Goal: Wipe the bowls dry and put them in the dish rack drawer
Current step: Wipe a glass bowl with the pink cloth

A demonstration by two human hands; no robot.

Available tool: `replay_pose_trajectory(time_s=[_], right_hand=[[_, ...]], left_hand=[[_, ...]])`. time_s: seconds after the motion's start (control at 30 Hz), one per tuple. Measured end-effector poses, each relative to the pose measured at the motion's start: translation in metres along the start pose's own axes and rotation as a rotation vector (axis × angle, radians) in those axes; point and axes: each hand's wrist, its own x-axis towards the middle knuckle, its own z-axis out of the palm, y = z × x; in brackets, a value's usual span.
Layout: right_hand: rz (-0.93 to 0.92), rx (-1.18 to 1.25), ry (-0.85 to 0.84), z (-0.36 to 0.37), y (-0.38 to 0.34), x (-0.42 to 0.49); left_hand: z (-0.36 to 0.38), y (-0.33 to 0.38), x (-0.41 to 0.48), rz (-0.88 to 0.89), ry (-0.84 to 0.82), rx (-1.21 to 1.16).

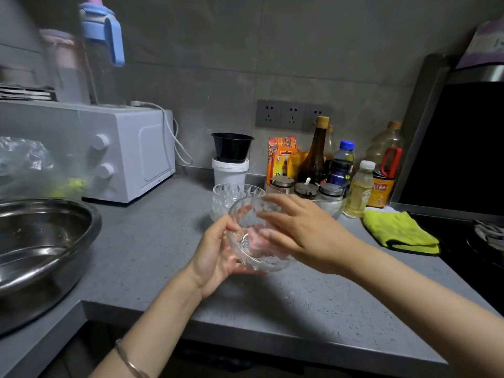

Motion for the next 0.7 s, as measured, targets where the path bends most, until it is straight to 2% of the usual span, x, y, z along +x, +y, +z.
replay_pose_trajectory(time_s=[0.13, 0.23, 0.3, 0.4, 0.5, 0.57, 0.67, 0.7], right_hand=[[-0.165, 0.054, -0.165, -0.007, -0.002, -0.011], [-0.252, -0.082, -0.291, -0.003, 0.002, -0.018], [-0.244, -0.208, -0.294, 0.007, 0.005, -0.022], [-0.115, -0.313, -0.243, 0.019, -0.008, -0.027], [0.026, -0.183, -0.168, 0.028, -0.042, -0.027], [0.09, -0.007, -0.205, 0.034, -0.058, -0.023], [0.056, 0.247, -0.113, 0.039, -0.062, -0.021], [0.003, 0.256, -0.089, 0.04, -0.056, -0.023]], left_hand=[[-0.005, -0.003, 0.002, 0.038, 0.048, 0.095], [-0.005, -0.005, 0.002, 0.056, 0.075, 0.098], [-0.004, -0.009, 0.003, 0.096, 0.109, 0.111], [0.0, -0.019, 0.006, 0.15, 0.204, 0.052], [0.007, -0.029, 0.011, 0.273, 0.352, 0.051], [0.011, -0.033, 0.014, 0.354, 0.437, 0.091], [0.012, -0.034, 0.016, 0.365, 0.43, 0.069], [0.01, -0.032, 0.016, 0.358, 0.417, 0.063]])
